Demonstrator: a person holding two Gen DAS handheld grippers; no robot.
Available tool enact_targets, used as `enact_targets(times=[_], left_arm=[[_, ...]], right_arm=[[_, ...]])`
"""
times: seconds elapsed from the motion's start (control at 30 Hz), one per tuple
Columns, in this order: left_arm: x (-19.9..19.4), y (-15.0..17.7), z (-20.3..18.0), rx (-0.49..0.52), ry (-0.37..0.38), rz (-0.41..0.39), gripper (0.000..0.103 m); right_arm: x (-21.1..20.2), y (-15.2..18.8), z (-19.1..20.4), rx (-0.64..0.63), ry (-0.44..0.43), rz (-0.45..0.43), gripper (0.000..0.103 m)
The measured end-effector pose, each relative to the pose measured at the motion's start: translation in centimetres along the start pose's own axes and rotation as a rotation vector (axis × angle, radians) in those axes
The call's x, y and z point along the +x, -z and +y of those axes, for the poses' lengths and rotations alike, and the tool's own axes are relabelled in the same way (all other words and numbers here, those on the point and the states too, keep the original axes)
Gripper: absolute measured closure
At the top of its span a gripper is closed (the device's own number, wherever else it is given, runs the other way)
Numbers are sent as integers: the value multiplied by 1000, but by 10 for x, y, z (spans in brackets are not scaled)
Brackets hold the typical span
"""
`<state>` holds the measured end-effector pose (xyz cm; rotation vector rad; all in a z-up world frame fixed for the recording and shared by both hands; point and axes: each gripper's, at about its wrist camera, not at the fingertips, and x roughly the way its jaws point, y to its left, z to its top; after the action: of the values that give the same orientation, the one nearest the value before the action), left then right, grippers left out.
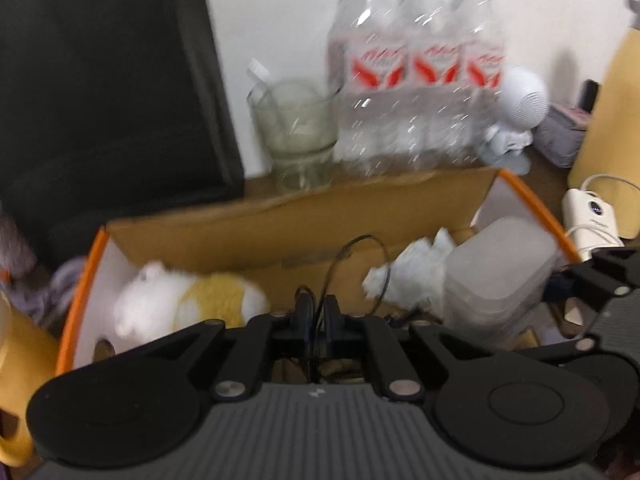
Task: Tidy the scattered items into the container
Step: 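Lower earphones and cotton-swab box into the cardboard box and release both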
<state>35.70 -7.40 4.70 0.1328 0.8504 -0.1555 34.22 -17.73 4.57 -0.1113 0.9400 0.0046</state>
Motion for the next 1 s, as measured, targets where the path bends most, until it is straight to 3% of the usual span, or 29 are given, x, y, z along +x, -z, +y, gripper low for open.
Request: enact_targets(times=[0.07, 0.13, 0.3, 0.37, 0.43, 0.6, 0.67, 0.7, 0.73, 0.87, 1.0], left_arm=[[11, 1, 12, -88, 13, 60, 93], [19, 4, 16, -111, 22, 101, 93], [16, 4, 22, -166, 47, 135, 84], [9, 4, 23, -151, 46, 129, 82], [-1, 5, 26, -138, 39, 108, 73], [-28, 6, 37, -103, 23, 72, 63], [-41, 8, 40, -94, -19, 42, 53], [-47, 8, 41, -90, -41, 18, 38], [-56, 8, 43, -89, -52, -10, 32], [-89, 4, 49, -86, -33, -53, 31], [-114, 2, 54, -91, -38, -47, 22]], right_arm=[[2, 1, 2, -19, 13, -3, 39], [4, -2, 0, -10, 13, 4, 39], [12, -12, -2, -65, -4, 9, 38], [12, -13, -4, -65, -12, 15, 35], [9, -13, -8, -31, -27, 17, 30], [-13, -17, -24, 134, -157, 33, 22], [-24, -20, -24, 149, -156, 33, 22], [-29, -21, -23, 148, -150, 32, 22], [-36, -23, -22, 143, -147, 30, 22], [-61, -26, -19, 136, -142, 20, 22], [-87, -26, -21, 144, -140, 7, 22]])
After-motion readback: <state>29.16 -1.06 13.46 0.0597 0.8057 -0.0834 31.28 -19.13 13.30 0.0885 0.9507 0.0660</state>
